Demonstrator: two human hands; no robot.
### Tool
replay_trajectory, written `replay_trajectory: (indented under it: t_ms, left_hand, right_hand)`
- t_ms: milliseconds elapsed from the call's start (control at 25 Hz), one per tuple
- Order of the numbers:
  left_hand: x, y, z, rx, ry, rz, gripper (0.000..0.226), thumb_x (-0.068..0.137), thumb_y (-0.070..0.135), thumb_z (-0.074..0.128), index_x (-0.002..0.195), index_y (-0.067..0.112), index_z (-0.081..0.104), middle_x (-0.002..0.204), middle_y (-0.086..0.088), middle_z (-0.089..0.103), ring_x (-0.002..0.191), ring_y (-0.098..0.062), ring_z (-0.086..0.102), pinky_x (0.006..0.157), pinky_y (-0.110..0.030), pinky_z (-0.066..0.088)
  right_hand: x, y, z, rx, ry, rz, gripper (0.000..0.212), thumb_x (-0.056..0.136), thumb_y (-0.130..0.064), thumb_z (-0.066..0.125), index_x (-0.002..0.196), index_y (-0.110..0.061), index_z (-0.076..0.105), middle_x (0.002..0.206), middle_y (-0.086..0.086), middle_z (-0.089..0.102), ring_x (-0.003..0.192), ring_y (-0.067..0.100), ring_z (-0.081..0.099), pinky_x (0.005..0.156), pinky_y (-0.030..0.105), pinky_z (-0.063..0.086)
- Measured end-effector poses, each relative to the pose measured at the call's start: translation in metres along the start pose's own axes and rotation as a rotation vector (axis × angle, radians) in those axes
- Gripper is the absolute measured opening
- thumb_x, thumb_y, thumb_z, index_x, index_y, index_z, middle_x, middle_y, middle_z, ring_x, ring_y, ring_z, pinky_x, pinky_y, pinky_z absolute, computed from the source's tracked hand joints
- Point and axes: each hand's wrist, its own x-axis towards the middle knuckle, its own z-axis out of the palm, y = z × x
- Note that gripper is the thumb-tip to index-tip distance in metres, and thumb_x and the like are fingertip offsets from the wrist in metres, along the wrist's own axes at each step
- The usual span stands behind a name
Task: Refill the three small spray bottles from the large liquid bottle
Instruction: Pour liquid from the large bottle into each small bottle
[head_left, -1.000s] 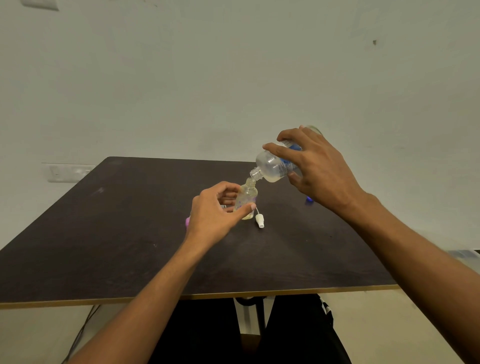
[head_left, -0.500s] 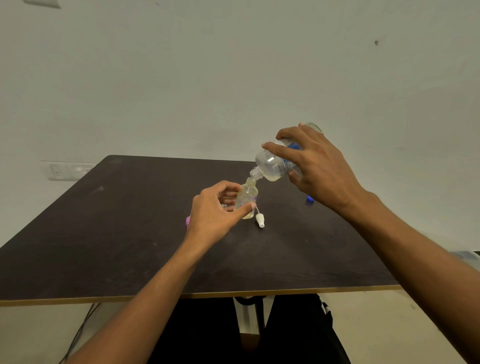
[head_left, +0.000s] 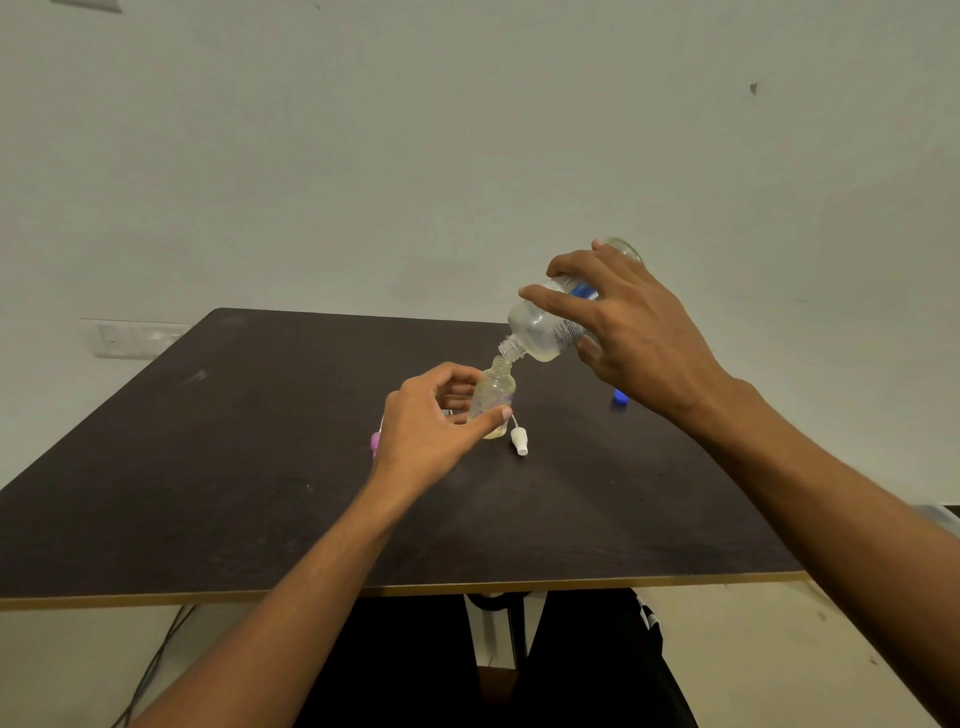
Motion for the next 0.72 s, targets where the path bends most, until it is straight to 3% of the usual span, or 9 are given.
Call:
replay_trajectory:
  t_ms: [720]
  left_hand:
    - [0.0003,-0.0026,-0.0004,0.016,-0.014,-0.008,0.042,0.073,0.041,0.092,0.109,0.031,0.072,0.097,0.024,0.071,0.095,0.018,0.065,0.070,-0.001,0.050]
  right_hand:
    - [0.0074,0.0013,0.0019,-0.041,-0.027,-0.095,0.070,0.087,0.002,0.075,0.150,-0.023,0.056,0.147,0.015,0.053,0.141,0.042,0.049,0.122,0.056,0.037]
